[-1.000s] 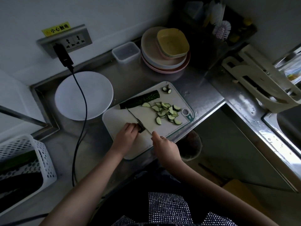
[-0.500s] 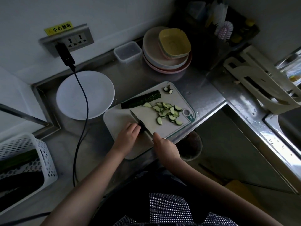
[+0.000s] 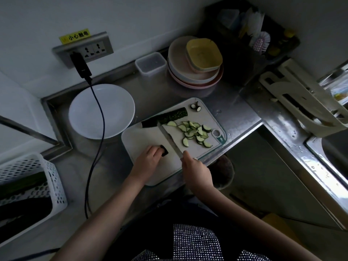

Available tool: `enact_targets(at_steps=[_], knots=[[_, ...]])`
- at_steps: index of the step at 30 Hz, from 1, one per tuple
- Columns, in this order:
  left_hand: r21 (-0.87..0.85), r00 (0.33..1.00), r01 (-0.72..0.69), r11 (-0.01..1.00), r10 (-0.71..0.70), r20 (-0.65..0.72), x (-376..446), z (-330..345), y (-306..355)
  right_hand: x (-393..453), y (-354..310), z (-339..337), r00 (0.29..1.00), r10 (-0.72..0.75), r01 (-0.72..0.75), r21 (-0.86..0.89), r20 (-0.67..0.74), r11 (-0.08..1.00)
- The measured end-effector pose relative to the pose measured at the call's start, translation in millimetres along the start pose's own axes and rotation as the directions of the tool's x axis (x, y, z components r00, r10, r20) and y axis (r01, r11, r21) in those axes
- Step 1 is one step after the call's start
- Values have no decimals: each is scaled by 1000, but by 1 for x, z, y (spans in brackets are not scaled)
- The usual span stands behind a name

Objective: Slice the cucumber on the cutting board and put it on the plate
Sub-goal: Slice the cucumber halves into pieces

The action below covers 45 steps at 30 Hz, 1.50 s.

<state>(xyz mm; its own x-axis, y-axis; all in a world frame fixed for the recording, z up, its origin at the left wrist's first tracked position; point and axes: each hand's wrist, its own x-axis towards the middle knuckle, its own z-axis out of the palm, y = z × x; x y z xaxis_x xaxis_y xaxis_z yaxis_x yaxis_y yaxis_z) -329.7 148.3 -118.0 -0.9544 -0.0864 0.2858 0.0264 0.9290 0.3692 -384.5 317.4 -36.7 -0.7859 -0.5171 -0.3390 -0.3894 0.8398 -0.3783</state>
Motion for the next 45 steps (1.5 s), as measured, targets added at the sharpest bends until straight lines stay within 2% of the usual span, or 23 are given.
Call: enact_targets(at_steps=[5,9,17,24,31,35,40,45], knots=[[-1,999,28,1000,-28,-29,1,-1,2,-3,-3,6,998,-40,41,-7,45,999],[-6,999,37,999,-38,-21,1,-2,3,-2,-2,8,998,-19,20,-17,67,1000],[-29,998,55,998,-54,34,0,-3,1,-2,1,12,997,-37,39,-30,65,999],[-46,991,93,995,-88,98,-1,1,-3,1,4,15,991,-1,9,-62,136,998],[-35,993,82,996,-79,90,0,-4,0,-2,6,14,995,32,-22,-105,94,994],[-31,994,84,996,-82,73,0,-3,-2,-3,11,5,995,100,-101,26,28,995],[-38,997,73,997,-71,38,1,-8,2,-9,8,7,1000,-12,11,25,25,1000],[-58,992,124,991,-124,15,0,-7,5,-5,10,13,999,-18,17,28,35,999]])
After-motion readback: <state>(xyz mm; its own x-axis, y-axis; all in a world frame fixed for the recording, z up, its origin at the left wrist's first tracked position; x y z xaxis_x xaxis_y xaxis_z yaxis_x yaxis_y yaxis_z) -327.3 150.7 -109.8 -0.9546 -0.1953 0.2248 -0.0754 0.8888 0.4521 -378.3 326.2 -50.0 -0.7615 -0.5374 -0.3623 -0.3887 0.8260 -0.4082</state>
